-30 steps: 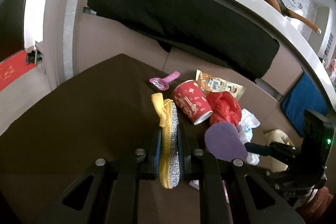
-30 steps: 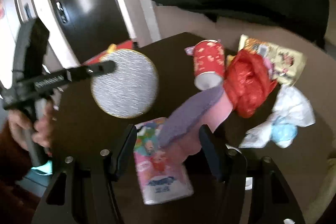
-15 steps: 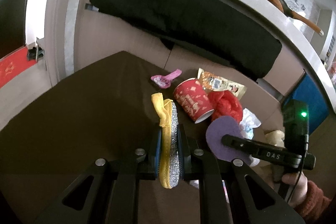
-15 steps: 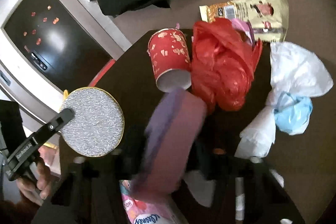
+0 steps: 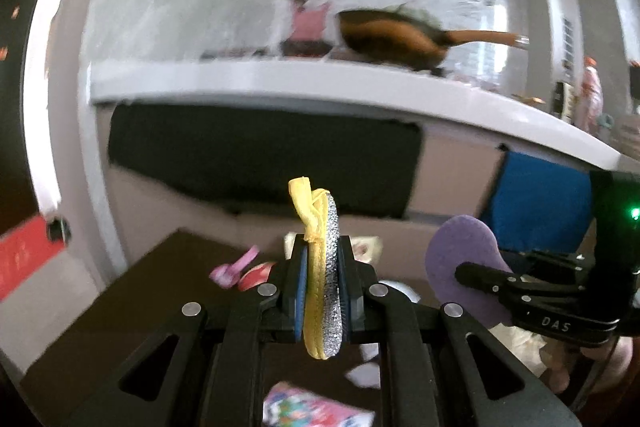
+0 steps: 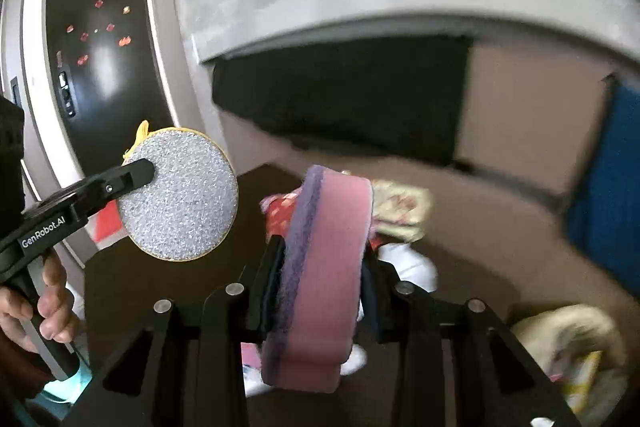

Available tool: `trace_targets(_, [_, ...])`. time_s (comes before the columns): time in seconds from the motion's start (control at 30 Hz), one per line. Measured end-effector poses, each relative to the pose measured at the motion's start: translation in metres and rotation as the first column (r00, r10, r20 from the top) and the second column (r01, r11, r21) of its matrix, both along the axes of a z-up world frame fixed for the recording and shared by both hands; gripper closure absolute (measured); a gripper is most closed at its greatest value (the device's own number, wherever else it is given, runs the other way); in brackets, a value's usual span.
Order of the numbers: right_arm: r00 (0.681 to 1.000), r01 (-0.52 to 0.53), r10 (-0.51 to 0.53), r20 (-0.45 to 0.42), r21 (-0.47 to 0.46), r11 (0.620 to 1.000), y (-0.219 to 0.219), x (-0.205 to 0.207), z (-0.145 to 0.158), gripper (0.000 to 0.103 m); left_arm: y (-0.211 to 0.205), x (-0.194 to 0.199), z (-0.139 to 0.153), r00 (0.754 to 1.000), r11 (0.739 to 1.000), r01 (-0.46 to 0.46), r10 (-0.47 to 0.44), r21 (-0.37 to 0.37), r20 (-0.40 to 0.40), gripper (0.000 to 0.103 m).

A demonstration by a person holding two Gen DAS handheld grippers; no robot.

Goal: Collect trash
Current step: 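Carry both sponges over the bin and open both tools to drop them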

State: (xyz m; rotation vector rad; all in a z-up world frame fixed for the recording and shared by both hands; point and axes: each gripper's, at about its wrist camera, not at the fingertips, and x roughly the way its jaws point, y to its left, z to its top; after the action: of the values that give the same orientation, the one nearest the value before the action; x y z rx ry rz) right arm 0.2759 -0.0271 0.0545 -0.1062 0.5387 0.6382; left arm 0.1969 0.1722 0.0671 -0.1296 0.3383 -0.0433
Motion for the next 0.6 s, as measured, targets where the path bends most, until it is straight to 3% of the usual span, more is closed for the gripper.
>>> trace_targets(0.27, [0.985, 0.133, -0.133, 0.111, 0.009, 0.991, -0.082, -0.032, 0.043, 0.071, -0.077, 0.006, 0.033, 0.993, 0.994, 0.104, -0.105, 0.015, 0.048, 0.089])
trace_targets(0.6, [0.933, 0.307, -0.301, 0.198, -0.001, 0.952, -0.162, -0.052, 0.062, 0.071, -0.169, 0.02, 0.05, 0.96, 0.962, 0.271, -0.271, 0.016, 0.064, 0.089])
